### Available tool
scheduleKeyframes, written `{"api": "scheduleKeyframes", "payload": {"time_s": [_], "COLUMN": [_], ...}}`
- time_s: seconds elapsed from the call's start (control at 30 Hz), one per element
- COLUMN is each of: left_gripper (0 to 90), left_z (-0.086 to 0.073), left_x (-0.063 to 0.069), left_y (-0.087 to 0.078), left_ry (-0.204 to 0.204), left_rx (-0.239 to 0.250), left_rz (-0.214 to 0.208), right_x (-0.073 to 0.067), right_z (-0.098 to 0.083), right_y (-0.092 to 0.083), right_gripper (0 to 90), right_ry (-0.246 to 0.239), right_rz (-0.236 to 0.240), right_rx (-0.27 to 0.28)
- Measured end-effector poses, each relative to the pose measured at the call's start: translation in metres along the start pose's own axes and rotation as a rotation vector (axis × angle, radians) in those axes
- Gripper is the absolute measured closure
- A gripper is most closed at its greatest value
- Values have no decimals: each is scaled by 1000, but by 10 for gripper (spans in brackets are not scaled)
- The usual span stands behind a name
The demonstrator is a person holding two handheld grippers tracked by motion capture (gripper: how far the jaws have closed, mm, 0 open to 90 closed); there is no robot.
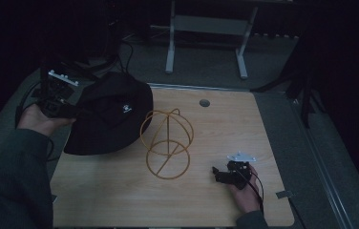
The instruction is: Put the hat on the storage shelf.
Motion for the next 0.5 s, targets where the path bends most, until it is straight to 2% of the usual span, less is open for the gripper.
{"api": "scheduleKeyframes", "payload": {"time_s": [0.5], "left_gripper": [883], "left_z": [2], "left_x": [-2], "left_y": [-23], "left_ry": [-8], "left_rx": [42], "left_rz": [14], "right_x": [0], "right_z": [0], "right_y": [0], "right_gripper": [126], "right_ry": [0], "right_rz": [0], "right_rx": [0]}}
Point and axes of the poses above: each handheld gripper's, and its own axes: y roughly forward along the jaws, z roughly out of its top, x roughly to its right, the point moved 6 cm from there along y, roughly forward along the jaws, and after that the axes turned 13 degrees about -x, right-handed, at the moved point
